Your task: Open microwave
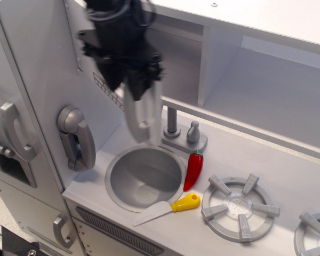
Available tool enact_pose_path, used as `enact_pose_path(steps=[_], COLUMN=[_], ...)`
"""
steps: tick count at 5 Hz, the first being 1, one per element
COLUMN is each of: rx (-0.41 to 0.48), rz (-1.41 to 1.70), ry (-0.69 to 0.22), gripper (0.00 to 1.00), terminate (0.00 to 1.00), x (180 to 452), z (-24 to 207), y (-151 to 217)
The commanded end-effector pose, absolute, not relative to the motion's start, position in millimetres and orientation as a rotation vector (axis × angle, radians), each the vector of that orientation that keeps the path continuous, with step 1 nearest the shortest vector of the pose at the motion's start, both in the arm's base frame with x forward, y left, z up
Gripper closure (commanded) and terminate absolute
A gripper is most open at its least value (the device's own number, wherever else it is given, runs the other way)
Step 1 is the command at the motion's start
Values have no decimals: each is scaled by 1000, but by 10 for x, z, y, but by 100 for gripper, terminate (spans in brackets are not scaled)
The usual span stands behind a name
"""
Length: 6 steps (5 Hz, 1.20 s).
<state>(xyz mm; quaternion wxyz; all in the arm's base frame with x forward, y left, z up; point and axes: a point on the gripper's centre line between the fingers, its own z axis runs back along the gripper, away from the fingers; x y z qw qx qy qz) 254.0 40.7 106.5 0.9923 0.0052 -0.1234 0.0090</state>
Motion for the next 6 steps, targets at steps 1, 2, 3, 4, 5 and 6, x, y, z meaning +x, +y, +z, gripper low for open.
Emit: enact_pose_path(steps=[1, 2, 3, 4, 5, 6], rx=[81, 50, 2, -78, -81, -59], rz=[2, -33, -69, -54, -23, 34], ry=[-195, -133, -68, -44, -77, -163], gripper=[0, 0, 0, 0, 0, 0], terminate=[0, 0, 0, 0, 0, 0], x=[2341, 2291, 2329, 2468, 2642, 2954], z=[1226, 1179, 1139, 1216, 1199, 1193], y=[394, 78, -285, -608, -727, -590])
